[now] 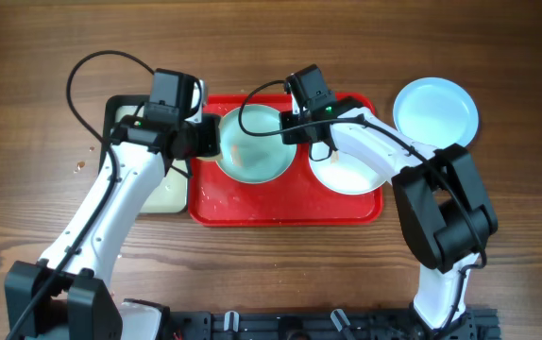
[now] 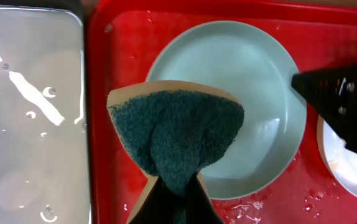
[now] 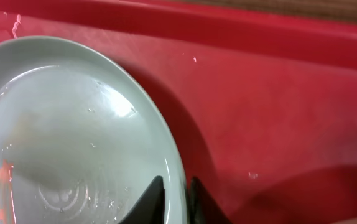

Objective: Clean dirty plates on tray and stack at the side

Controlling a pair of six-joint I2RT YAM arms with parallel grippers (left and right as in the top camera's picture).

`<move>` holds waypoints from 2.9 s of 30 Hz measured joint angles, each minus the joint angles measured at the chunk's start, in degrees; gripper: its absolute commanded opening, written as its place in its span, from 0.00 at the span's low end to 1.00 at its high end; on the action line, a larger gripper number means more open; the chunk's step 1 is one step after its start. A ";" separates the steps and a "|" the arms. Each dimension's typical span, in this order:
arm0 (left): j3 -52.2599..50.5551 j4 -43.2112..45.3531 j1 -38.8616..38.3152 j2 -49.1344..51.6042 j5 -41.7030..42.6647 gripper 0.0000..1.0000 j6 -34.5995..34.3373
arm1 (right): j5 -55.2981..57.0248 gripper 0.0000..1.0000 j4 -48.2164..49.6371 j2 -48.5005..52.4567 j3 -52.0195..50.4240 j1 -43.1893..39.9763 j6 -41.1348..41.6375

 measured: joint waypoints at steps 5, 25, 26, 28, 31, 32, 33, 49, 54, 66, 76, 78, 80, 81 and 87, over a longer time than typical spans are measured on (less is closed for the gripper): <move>0.00 0.02 -1.79 0.00 0.00 0.04 -0.09 | 0.57 0.04 0.96 0.00 0.00 0.00 -0.70; 0.00 0.04 -2.08 0.00 0.00 0.04 -1.40 | -7.78 0.09 4.83 0.46 0.02 -0.74 -9.25; 0.00 0.04 -2.08 0.00 0.00 0.04 -1.40 | -7.78 0.04 4.76 1.01 0.02 -0.74 -9.27; 0.00 0.02 -2.08 0.00 0.00 0.04 -1.40 | -7.58 0.05 4.76 2.38 0.00 -0.76 -9.31; 0.00 0.04 -2.08 0.00 0.00 0.04 -1.40 | -7.17 0.21 6.86 2.97 -0.07 -1.14 -8.83; 0.00 0.04 -2.08 0.00 0.00 0.04 -1.40 | -7.13 0.23 7.72 2.97 -0.07 -1.40 -8.48; 0.00 0.02 -2.08 0.00 0.00 0.04 -1.40 | -7.15 0.24 8.07 2.97 -0.07 -1.57 -8.24; 0.00 0.02 -2.08 0.00 0.00 0.04 -1.40 | -8.33 0.29 7.85 -1.11 -0.04 -2.32 -15.93; 0.00 0.02 -2.08 0.00 0.00 0.04 -1.40 | -7.91 0.26 8.24 2.51 -0.09 -2.32 -16.81; 0.00 0.02 -2.08 0.00 0.00 0.04 -1.40 | -9.20 0.34 11.63 2.56 -0.13 -2.32 -17.44; 0.00 -0.33 -2.08 0.00 0.00 0.04 -1.40 | -1.53 0.20 10.78 1.70 -0.74 -2.32 -18.88; 0.00 -0.33 -2.08 0.00 0.00 0.04 -1.40 | -1.11 0.04 10.78 2.16 -0.74 -2.32 -19.41; 0.00 -0.33 -2.08 0.00 0.00 0.04 -1.40 | -0.68 0.04 10.75 2.75 -0.83 -2.32 -18.86; 0.00 -0.33 -2.08 0.00 0.00 0.04 -1.40 | -0.68 0.04 10.75 2.80 -0.87 -2.32 -18.47; 0.00 -0.31 -2.08 0.00 0.00 0.04 -1.40 | -0.31 0.04 9.55 2.58 -0.85 -2.45 -10.99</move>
